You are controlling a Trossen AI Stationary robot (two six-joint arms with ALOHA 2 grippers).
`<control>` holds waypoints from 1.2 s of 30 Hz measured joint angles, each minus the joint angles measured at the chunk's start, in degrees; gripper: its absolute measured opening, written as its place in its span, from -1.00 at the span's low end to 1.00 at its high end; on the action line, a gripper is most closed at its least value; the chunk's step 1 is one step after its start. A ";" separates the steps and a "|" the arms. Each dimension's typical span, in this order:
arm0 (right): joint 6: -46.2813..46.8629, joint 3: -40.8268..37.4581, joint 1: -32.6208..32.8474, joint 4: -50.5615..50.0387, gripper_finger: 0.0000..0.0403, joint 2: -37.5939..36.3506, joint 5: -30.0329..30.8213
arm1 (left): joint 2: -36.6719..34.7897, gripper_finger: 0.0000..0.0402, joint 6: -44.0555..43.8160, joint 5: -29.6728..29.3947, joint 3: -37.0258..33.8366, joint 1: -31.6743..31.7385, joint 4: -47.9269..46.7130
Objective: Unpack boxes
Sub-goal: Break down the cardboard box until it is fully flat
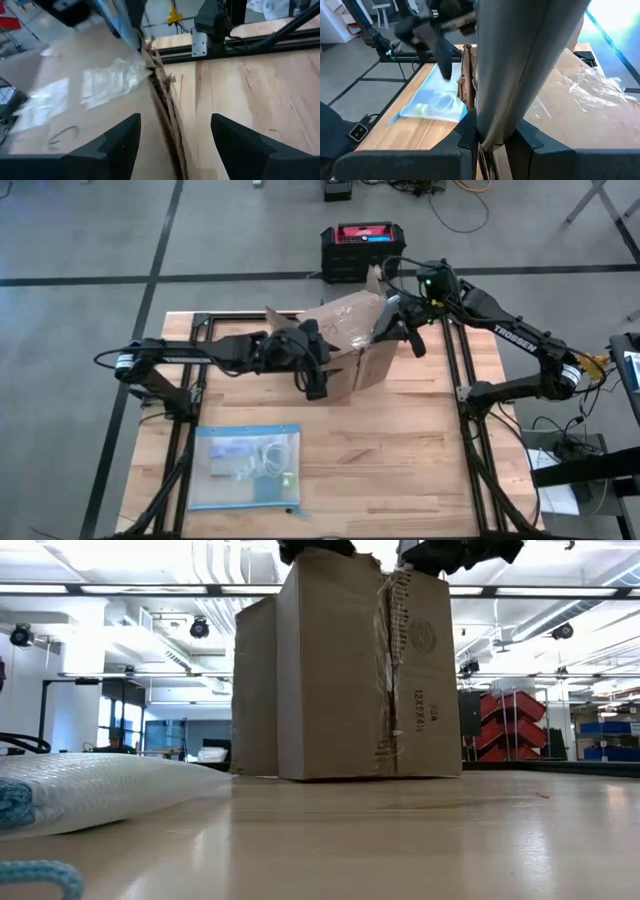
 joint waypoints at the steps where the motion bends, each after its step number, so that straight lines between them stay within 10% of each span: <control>1: -0.01 -0.04 0.00 -0.09 -0.77 0.00 0.43 | 0.66 0.15 0.45 0.00 0.00 -0.41 0.25; 15: -0.54 -0.16 -0.02 -0.21 -0.77 0.00 0.80 | 3.99 -0.01 8.82 -4.76 0.09 -3.35 6.13; 26: 0.03 1.13 0.07 -0.32 -0.77 -0.89 2.30 | 4.56 -0.94 6.60 -11.49 0.09 -3.12 6.40; 36: 1.39 5.33 2.26 -0.27 -0.77 -11.21 13.66 | 4.17 -1.00 5.99 -14.88 0.83 -2.29 11.54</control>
